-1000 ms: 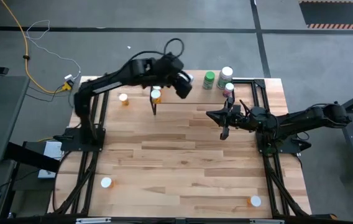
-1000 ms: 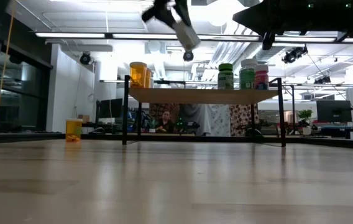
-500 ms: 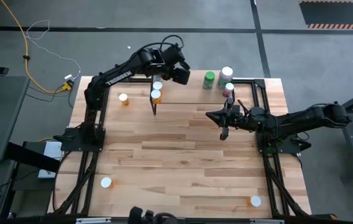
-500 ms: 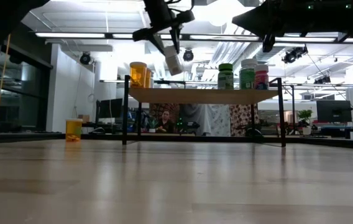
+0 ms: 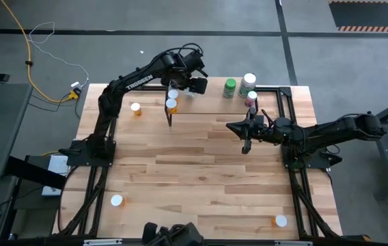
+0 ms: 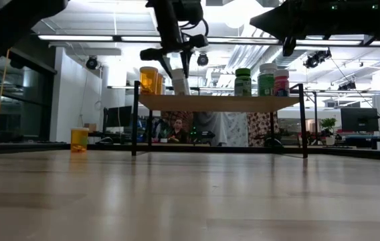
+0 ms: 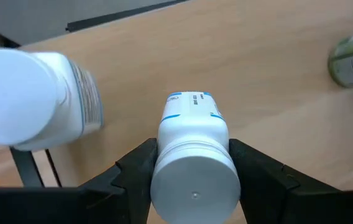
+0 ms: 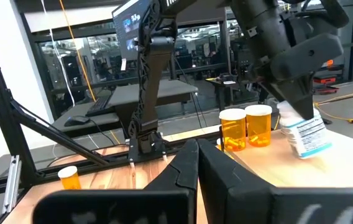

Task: Pick and place medicine bottles onto shelf by color
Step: Put the blue pill bottle on the shelf

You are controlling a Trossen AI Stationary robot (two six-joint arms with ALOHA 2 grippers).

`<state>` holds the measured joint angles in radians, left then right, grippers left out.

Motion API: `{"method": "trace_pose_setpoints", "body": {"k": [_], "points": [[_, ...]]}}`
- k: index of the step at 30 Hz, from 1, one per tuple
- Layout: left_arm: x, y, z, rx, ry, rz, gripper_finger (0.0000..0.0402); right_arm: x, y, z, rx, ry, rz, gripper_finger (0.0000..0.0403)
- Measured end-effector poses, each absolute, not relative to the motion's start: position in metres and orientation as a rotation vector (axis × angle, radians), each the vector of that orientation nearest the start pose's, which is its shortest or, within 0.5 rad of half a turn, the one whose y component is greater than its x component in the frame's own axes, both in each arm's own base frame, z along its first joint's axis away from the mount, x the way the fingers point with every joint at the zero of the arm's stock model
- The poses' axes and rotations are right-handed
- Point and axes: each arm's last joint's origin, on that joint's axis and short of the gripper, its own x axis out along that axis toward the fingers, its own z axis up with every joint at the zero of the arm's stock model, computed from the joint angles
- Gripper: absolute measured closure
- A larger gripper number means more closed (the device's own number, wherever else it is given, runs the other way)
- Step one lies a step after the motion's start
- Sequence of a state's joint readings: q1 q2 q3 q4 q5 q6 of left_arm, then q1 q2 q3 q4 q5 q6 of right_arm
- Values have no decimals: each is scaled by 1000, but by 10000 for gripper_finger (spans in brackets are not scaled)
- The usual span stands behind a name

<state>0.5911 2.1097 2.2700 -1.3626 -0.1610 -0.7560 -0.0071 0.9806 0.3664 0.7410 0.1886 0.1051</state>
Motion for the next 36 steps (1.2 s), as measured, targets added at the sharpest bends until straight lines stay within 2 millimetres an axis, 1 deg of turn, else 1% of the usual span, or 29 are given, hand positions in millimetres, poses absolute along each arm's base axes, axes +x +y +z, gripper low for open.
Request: {"method": "trace_pose_setpoints", "body": {"k": [6, 15, 23, 31, 36], "points": [[348, 244, 338, -880, 892, 1104, 225, 203, -7, 243, 117, -137, -189, 402], [346, 247, 338, -814, 916, 1077, 222, 203, -7, 243, 126, -138, -188, 402], [346, 249, 339, -762, 917, 1104, 196, 203, -7, 243, 126, -138, -188, 402], [346, 249, 339, -757, 914, 1104, 172, 203, -7, 243, 126, -138, -188, 402], [350, 252, 343, -740, 854, 1068, 164, 203, -7, 243, 126, -138, -188, 402]]}}
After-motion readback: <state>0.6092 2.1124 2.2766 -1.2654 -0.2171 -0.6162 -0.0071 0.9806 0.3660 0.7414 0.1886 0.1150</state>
